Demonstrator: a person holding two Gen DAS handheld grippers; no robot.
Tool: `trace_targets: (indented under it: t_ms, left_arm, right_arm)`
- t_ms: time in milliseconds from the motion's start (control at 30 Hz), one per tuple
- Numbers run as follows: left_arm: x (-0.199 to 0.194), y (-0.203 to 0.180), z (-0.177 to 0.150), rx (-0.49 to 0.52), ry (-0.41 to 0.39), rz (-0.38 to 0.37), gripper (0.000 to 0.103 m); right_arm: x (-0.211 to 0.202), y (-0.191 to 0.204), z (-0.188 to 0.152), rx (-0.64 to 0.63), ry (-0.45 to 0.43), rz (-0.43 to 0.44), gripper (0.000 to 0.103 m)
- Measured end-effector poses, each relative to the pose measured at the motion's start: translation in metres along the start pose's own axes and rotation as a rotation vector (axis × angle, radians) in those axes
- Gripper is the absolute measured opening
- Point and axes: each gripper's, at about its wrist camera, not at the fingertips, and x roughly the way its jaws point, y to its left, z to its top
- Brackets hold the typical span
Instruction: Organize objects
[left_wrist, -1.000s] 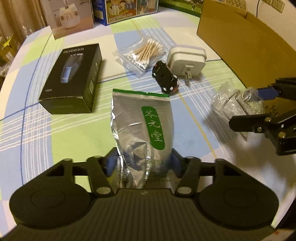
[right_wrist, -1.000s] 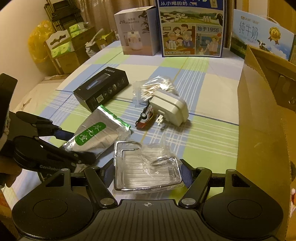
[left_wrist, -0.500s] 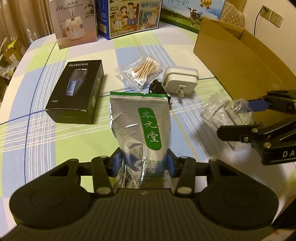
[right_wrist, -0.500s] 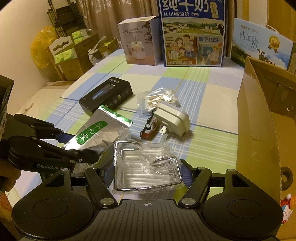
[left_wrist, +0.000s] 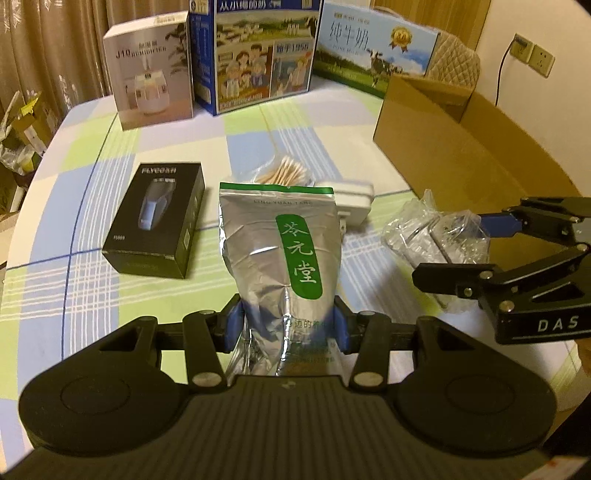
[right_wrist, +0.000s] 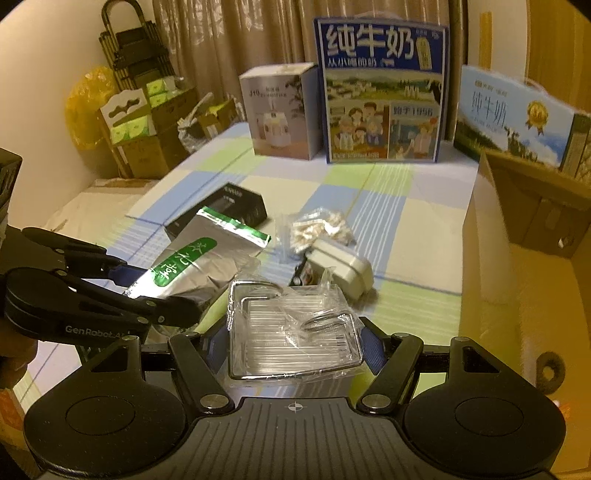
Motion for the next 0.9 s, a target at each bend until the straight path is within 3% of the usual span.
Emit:
trace_targets:
  t_ms: [900]
  left_arm:
    - [-0.034, -0.031, 0.028, 0.002, -0.142, -0.052, 0.043]
  right_arm:
    - [-0.045, -0.013, 0.016, -0.005, -0.135, -0.089, 0.067]
